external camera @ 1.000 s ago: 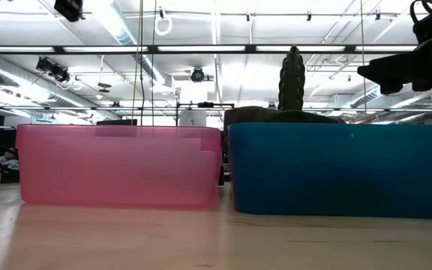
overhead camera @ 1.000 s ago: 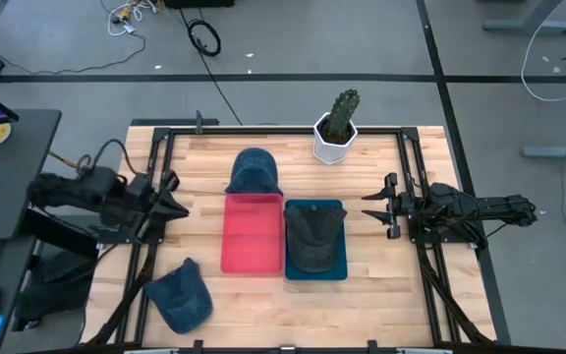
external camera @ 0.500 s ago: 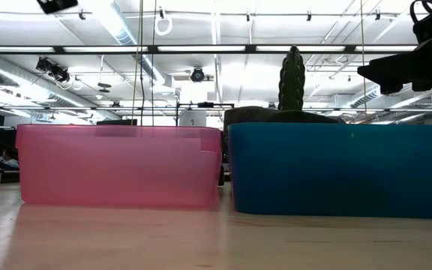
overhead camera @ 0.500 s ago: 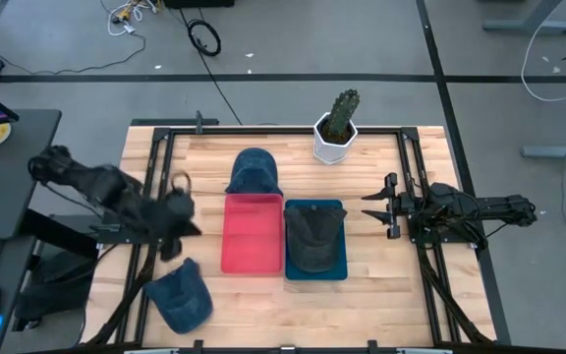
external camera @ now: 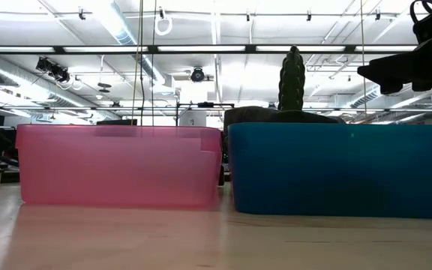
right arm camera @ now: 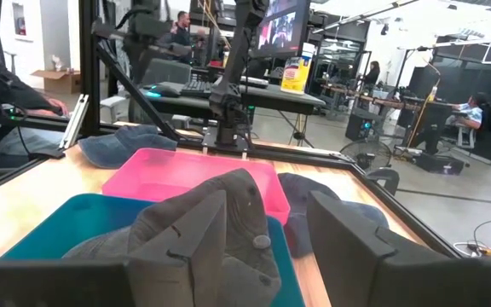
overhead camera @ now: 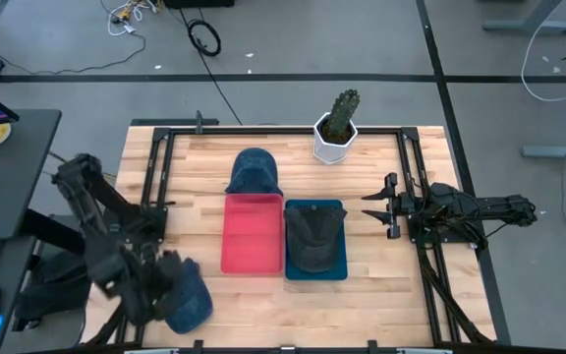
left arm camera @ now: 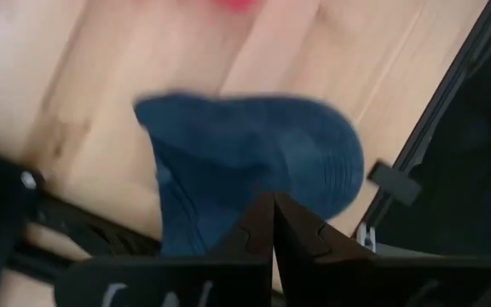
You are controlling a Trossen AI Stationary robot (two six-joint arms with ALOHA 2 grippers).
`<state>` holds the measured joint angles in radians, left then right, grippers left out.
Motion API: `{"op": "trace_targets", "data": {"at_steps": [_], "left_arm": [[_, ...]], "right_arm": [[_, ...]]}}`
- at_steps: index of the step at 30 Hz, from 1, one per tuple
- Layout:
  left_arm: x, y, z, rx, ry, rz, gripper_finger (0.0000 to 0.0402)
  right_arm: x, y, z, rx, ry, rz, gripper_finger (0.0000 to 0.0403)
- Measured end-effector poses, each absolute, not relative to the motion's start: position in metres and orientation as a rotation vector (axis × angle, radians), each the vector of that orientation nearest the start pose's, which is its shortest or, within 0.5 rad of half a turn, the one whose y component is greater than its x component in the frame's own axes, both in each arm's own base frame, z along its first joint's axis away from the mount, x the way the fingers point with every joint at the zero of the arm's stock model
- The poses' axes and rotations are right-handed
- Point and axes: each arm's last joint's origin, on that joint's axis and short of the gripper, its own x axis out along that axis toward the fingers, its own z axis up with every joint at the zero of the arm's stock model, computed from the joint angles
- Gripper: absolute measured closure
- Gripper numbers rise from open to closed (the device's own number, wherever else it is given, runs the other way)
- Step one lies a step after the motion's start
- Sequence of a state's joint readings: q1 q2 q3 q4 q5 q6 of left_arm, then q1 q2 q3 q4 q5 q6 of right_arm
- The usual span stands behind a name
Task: Pick & Place hat
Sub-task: Put the bottom blue cap into the pink bin
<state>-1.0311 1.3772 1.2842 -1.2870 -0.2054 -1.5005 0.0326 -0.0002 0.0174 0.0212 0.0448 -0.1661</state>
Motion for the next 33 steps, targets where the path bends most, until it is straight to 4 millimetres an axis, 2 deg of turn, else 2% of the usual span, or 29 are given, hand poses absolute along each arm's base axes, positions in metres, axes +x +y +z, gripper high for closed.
{"op": "trace_targets", "data": {"at_steps": [4, 8, 19, 22, 26, 33], "left_arm": [[0.117, -0.216, 0.296, -0.491, 1.298, 0.327, 0.0385], [0.115, -0.228, 0.288, -0.523, 1.323, 0.340, 0.0352], [0.129, -0.247, 0.263, -0.494, 1.327, 0.390, 0.0205], [0.134, -0.250, 0.257, -0.491, 1.327, 0.411, 0.0176], [0.134, -0.250, 0.247, -0.482, 1.329, 0.430, 0.0161], [0.132, -0.246, 0.221, -0.507, 1.344, 0.448, 0.0158]], "right_arm": [[0.096, 0.002, 0.171, -0.165, -0.037, -0.018, 0.0234], [0.096, 0.002, 0.171, -0.165, -0.037, -0.018, 0.0234], [0.096, 0.002, 0.171, -0.165, -0.037, -0.017, 0.0234], [0.097, 0.002, 0.171, -0.165, -0.037, -0.016, 0.0234], [0.097, 0.002, 0.171, -0.165, -0.037, -0.015, 0.0234], [0.097, 0.002, 0.171, -0.165, -0.037, -0.015, 0.0234]]}}
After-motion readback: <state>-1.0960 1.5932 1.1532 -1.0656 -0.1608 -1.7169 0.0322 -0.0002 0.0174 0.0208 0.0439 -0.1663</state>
